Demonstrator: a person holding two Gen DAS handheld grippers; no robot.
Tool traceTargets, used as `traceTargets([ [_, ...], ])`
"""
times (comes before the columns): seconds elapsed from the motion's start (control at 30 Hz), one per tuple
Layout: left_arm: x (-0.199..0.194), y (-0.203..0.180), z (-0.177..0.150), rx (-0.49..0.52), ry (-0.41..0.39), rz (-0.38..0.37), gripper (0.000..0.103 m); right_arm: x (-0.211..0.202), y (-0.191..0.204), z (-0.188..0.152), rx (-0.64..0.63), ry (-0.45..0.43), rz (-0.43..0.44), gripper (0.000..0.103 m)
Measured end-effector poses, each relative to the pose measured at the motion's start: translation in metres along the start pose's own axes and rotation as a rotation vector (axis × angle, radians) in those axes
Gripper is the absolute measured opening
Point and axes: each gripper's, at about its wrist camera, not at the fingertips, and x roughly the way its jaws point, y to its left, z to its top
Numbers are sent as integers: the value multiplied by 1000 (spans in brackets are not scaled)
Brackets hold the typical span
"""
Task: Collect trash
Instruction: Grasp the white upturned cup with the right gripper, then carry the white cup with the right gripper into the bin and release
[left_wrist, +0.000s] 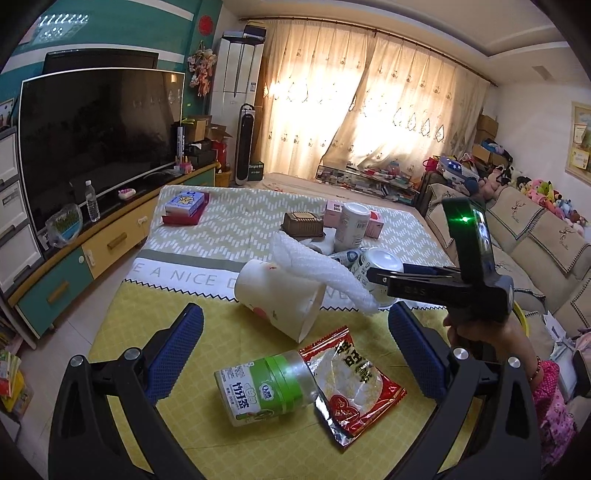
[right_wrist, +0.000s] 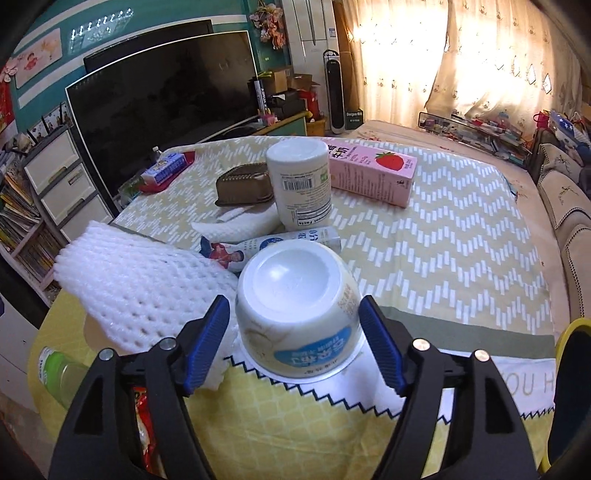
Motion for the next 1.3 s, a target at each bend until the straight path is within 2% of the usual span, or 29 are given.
traceTargets([
  [0.27,2,-3,-2,3,9,-4,98,20,-4,1,8,52,-3,78],
  [0.37,3,-6,-3,6,11,-5,98,19,-5,-1,8,49,-10,76],
  [0.5,4,-8,-4,16,15,-1,98,4,-8,-3,5,8,-27,76],
  [0.8,7,-15,-6,24,27,-7,98,-50,-42,-28,111,-82,-25,76],
  [1.03,12,-23,-10,37,40,-9,98,-89,-100,-60,224,-133,-141,77],
  [1.3,23,-37,-13,60,65,-16,98,-126,-203,-106,413,-151,-330,77],
])
